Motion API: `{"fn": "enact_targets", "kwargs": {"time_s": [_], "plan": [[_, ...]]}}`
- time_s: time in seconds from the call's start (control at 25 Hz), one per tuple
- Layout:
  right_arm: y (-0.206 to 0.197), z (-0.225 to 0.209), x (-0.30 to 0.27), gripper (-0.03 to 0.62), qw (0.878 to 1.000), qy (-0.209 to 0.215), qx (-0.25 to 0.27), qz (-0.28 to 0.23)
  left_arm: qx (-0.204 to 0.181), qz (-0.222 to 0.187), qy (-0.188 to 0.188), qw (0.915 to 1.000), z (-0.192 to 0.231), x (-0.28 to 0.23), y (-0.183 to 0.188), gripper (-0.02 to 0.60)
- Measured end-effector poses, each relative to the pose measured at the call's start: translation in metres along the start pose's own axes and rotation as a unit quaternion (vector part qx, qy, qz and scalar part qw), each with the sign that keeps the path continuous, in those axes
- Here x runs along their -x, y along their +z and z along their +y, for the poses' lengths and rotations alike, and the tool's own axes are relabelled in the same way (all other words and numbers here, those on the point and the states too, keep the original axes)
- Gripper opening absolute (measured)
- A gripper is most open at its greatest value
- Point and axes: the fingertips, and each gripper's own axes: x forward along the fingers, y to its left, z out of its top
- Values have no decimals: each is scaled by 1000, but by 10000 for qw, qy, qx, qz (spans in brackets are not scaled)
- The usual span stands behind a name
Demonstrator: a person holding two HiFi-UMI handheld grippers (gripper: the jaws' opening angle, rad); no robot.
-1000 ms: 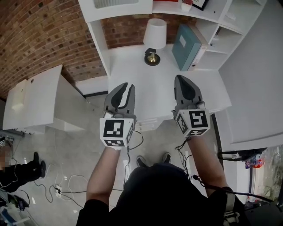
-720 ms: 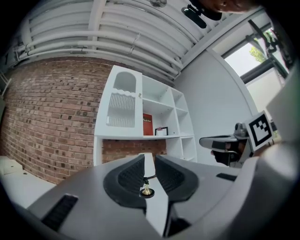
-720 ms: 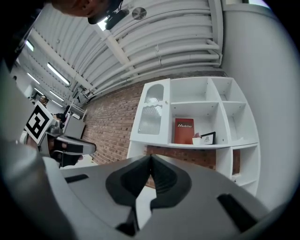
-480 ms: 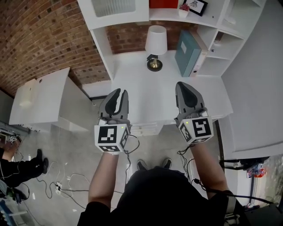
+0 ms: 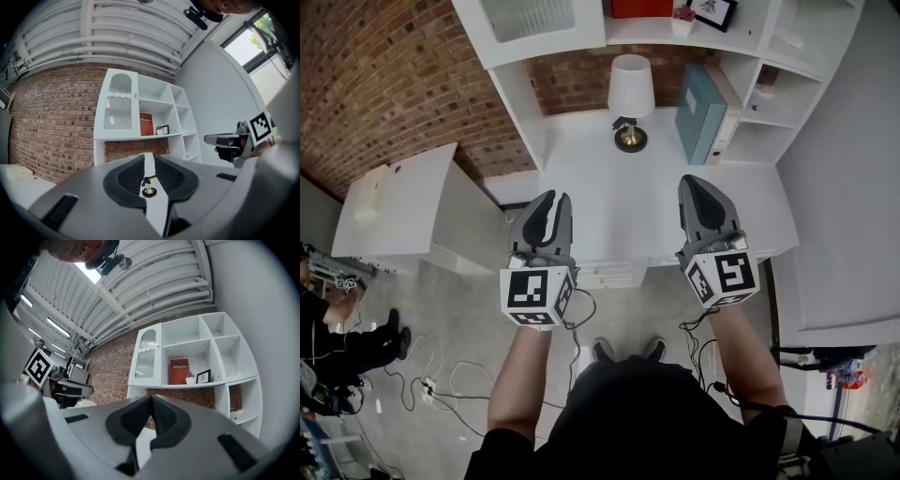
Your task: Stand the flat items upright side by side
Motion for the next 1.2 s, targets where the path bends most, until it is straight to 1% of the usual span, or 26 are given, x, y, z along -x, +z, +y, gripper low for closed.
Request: {"fn": "enact_targets", "kwargs": {"time_s": [0.2,0.76,1.2], "plan": [[0,-15,5,0,10000,59,-11,-76,-35,11,66,10000,-15,-5,2,66],[-5,-50,23,0,9996,248,-102,-93,-115,59,242,9996,-56,-12,3,66],[-10,-75,36,0,9995,265,-165,-39,-138,51,283,9995,-82,-20,5,66]]}}
